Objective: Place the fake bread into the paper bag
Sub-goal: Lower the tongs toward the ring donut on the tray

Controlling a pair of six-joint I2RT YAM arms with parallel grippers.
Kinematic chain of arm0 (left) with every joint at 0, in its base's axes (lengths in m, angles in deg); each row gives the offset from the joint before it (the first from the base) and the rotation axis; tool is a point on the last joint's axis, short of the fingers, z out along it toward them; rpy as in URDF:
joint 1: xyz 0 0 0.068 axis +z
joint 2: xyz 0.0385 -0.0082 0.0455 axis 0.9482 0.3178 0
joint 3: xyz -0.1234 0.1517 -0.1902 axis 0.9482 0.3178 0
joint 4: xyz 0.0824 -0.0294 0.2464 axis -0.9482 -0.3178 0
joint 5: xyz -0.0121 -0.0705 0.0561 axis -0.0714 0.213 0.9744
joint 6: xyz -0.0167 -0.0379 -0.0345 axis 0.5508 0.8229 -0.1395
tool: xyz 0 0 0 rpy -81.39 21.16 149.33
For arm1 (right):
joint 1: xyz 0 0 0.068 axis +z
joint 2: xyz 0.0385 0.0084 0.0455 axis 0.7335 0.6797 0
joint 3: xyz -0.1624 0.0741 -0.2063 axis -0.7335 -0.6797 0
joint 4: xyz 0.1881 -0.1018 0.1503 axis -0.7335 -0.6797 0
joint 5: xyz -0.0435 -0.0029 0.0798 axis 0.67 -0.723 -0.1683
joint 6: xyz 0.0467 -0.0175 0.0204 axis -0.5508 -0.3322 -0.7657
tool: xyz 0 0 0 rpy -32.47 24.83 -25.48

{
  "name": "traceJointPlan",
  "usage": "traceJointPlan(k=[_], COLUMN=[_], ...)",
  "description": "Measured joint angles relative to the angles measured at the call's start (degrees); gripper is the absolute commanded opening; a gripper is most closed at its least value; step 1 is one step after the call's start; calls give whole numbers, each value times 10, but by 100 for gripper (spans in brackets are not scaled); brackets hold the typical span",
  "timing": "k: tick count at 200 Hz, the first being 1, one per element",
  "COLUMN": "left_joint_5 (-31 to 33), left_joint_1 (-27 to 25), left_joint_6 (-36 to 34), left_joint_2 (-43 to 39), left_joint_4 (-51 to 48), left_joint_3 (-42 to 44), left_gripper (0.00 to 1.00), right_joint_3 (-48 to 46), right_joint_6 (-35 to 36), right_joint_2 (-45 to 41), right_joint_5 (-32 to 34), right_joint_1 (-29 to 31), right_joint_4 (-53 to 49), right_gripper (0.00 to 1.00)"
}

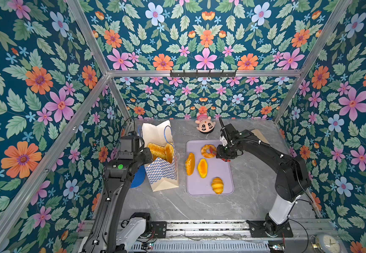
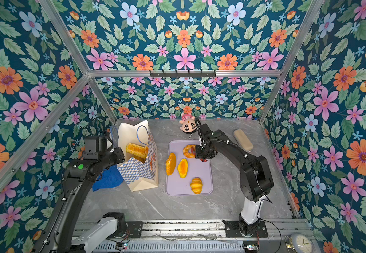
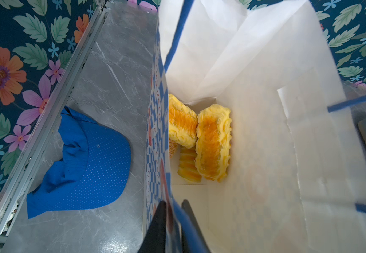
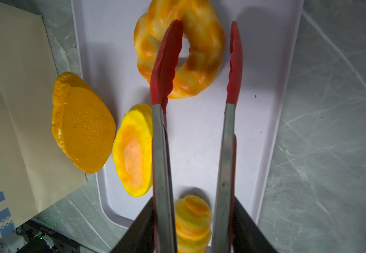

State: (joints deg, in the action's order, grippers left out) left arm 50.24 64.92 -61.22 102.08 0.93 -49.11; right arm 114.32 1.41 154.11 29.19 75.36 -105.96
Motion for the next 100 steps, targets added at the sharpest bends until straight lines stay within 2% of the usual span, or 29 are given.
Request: traceJointPlan(k=[53,100], left_joint_5=[1,1], left_joint_1=[0,0], left_joint_6=[0,0], left_joint_2=[-1,0], left_joint_4=[-2,-5], left_joint_3=[-2,-6], left_gripper=[17,17], right_joint_3=[-10,-27], right_joint_6=[3,3], right_joint_2=[-5,-31], right_joint_5=[10,18], right_joint_1=[0,0], right_joint_4=[3,3], right_gripper=[40,37])
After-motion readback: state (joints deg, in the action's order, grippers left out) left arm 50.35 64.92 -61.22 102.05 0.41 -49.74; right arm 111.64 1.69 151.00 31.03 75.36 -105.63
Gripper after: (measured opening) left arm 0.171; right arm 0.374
